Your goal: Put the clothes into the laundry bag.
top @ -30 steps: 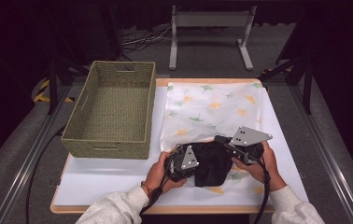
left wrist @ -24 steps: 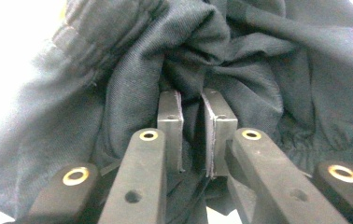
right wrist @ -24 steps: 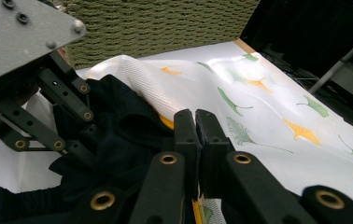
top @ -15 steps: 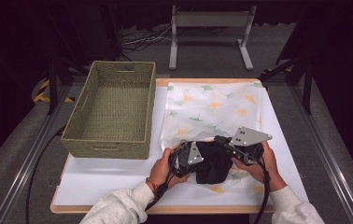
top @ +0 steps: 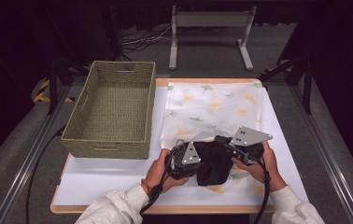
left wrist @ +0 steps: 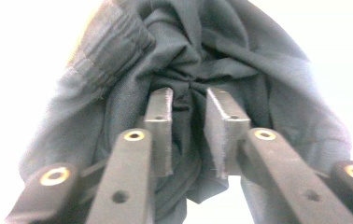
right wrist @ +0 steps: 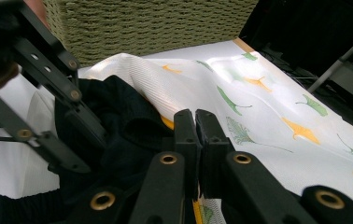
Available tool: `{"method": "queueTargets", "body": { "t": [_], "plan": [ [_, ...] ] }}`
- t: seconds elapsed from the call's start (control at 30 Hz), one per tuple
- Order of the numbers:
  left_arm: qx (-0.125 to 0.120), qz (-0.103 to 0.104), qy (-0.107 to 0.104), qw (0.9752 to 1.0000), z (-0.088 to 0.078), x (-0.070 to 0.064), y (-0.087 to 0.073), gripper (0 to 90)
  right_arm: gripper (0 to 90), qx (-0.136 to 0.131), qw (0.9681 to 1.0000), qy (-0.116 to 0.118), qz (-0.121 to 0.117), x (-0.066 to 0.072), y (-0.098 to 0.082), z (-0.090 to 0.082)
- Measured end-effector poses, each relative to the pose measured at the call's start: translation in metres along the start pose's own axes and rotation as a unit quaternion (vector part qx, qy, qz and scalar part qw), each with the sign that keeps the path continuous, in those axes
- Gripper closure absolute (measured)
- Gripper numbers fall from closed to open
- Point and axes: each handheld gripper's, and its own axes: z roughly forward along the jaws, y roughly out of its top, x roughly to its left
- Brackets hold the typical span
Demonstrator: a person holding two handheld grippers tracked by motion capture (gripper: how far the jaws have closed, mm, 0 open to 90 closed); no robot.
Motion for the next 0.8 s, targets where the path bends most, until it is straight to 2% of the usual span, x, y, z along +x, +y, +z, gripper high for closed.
{"method": "queueTargets", "body": {
  "t": [0.07, 0.13, 0.23, 0.33, 0.8],
  "plan": [
    [-0.008, 0.008, -0.015, 0.9998, -0.006, -0.004, -0.001, 71.1, 88.3, -0.001, 1.0, -0.001, 0.0, 0.0, 0.0, 0.0],
    [-0.009, 0.019, -0.039, 0.999, -0.009, -0.007, -0.002, 78.1, 88.3, -0.001, 1.0, -0.001, -0.002, 0.0, 0.0, 0.0],
    [0.015, 0.037, -0.027, 0.9988, -0.006, -0.011, -0.003, 82.7, 88.3, -0.003, 1.0, -0.003, -0.001, 0.0, 0.001, -0.001],
    [0.025, 0.031, -0.018, 0.999, 0.002, -0.009, -0.001, 84.5, 88.4, -0.006, 1.0, -0.004, -0.002, 0.0, 0.002, -0.002],
    [0.053, 0.049, -0.007, 0.9974, 0.04, -0.006, 0.016, 89.4, 88.4, -0.011, 0.9999, -0.006, 0.0, 0.0, 0.003, -0.005]
  ]
}}
